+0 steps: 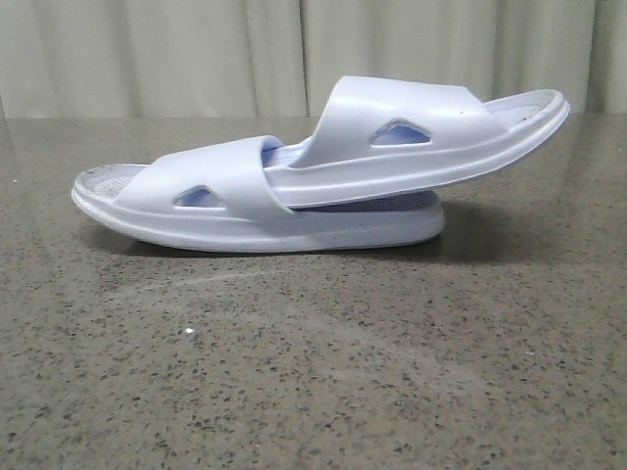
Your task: Insert blue slippers together front up
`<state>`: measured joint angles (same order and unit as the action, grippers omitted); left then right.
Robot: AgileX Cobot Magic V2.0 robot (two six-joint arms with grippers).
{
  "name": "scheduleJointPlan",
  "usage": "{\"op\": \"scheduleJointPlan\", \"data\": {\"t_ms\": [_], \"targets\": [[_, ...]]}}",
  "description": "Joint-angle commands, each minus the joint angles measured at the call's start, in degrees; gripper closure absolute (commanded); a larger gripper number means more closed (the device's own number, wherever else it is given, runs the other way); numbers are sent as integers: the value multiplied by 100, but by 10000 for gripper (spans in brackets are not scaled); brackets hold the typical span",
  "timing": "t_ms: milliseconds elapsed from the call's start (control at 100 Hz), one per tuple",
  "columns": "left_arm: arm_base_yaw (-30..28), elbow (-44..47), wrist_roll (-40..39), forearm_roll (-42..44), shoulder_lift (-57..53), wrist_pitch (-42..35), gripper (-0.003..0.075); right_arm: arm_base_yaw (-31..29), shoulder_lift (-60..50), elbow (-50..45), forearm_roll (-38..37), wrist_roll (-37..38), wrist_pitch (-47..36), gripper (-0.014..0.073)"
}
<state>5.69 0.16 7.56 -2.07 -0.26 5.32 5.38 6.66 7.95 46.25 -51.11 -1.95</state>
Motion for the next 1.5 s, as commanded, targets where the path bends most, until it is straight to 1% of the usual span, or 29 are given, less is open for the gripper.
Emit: {"op": "scheduleJointPlan", "data": {"t_ms": [0,120,150,190,220,260,270,310,340,380,410,480,550,590,800,960,1491], "targets": [[-7,40,-70,-5,-163,-385,704,24,42,139,-61,-77,-306,701],[-7,40,-70,-5,-163,-385,704,24,42,126,-95,-66,-257,701],[-7,40,-70,-5,-163,-385,704,24,42,118,-207,43,-179,701],[-7,40,-70,-5,-163,-385,704,24,42,90,-601,338,-76,701],[-7,40,-70,-5,-163,-385,704,24,42,56,-1015,878,-33,701],[-7,40,-70,-5,-163,-385,704,24,42,-10,-1756,1609,-20,701],[-7,40,-70,-5,-163,-385,704,24,42,-21,-2006,1907,-20,701],[-7,40,-70,-5,-163,-385,704,24,42,-86,-2579,2731,-32,701],[-7,40,-70,-5,-163,-385,704,24,42,-125,-3095,3208,-32,701],[-7,40,-70,-5,-163,-385,704,24,42,-179,-3532,3797,-32,701],[-7,40,-70,-5,-163,-385,704,24,42,-215,-3877,4100,-23,701],[-7,40,-70,-5,-163,-385,704,24,14,-341,-4351,4668,-21,701],[-7,40,-70,-5,-163,-385,704,4,-89,-482,-4758,5158,-21,701],[-7,40,-70,-5,-163,-385,704,-9,-191,-575,-4865,5349,-21,701],[-7,40,-70,-5,-163,-385,704,-245,-858,-897,-4920,5505,33,701],[-7,40,-70,-5,-163,-385,704,-397,-838,-970,-4920,5663,143,701],[-7,40,-70,-5,-163,-385,704,-397,-838,-970,-4906,5663,146,701]]}}
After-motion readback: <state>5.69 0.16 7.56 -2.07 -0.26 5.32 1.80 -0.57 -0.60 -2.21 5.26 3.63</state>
